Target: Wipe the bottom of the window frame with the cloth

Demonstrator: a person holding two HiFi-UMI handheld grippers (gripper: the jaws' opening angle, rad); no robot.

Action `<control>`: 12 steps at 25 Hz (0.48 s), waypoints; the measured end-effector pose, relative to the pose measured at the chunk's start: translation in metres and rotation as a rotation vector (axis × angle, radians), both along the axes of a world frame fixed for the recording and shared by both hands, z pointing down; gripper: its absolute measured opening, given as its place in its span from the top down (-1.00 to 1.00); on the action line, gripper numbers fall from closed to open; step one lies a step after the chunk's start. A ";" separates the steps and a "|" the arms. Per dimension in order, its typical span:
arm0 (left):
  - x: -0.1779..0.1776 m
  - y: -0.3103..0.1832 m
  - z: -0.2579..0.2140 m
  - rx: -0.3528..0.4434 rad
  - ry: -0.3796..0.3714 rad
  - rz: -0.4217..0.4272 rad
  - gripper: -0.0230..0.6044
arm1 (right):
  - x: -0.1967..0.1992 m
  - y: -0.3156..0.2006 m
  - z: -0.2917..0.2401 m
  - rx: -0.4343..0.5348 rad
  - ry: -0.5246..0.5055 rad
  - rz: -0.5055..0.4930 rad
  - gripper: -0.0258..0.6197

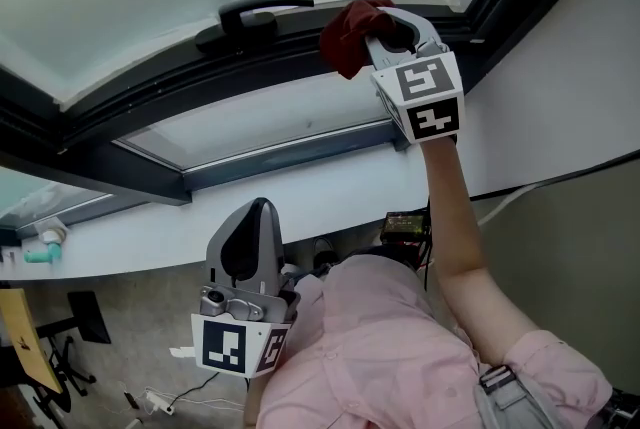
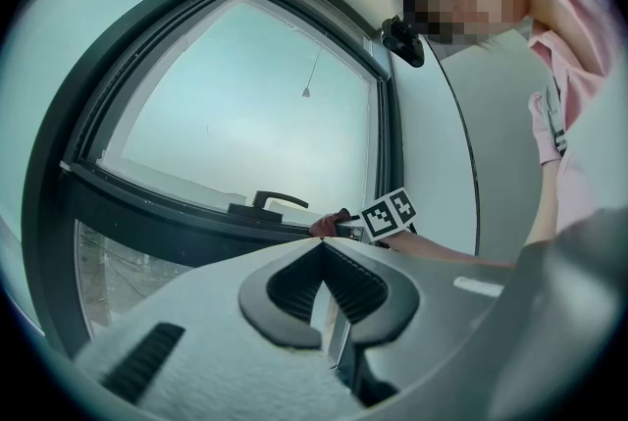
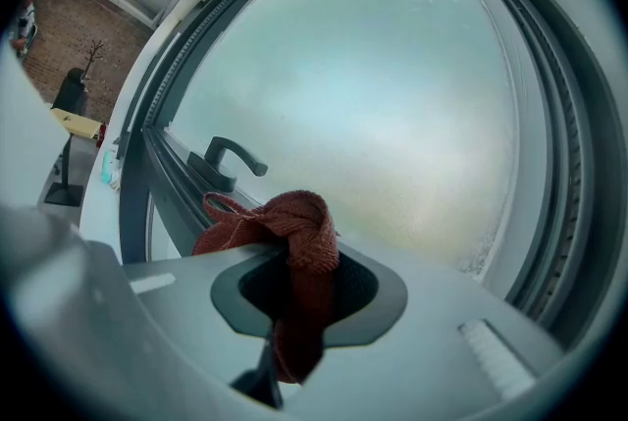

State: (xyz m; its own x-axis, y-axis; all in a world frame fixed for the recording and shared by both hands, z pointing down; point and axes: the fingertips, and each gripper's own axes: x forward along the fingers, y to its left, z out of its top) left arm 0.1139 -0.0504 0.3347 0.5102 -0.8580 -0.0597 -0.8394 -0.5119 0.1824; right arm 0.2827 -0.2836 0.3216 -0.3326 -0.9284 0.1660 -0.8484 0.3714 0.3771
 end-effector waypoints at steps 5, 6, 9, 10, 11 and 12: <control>0.001 0.002 0.001 -0.002 0.002 -0.001 0.93 | 0.007 0.001 -0.001 0.000 0.000 0.008 0.71; 0.001 0.003 0.001 -0.002 0.004 -0.001 0.93 | 0.008 0.001 -0.001 0.002 -0.001 0.010 0.71; 0.000 0.003 0.001 -0.004 0.006 -0.005 0.93 | 0.013 0.001 0.000 0.003 -0.009 0.021 0.71; -0.001 0.002 0.001 -0.004 0.006 -0.006 0.93 | 0.015 0.000 0.001 0.002 -0.011 0.025 0.71; -0.001 0.002 0.001 -0.005 0.006 -0.007 0.93 | 0.016 0.000 0.001 0.000 -0.013 0.027 0.71; -0.002 0.002 0.001 -0.005 0.007 -0.009 0.93 | 0.017 0.000 0.001 -0.003 -0.014 0.028 0.71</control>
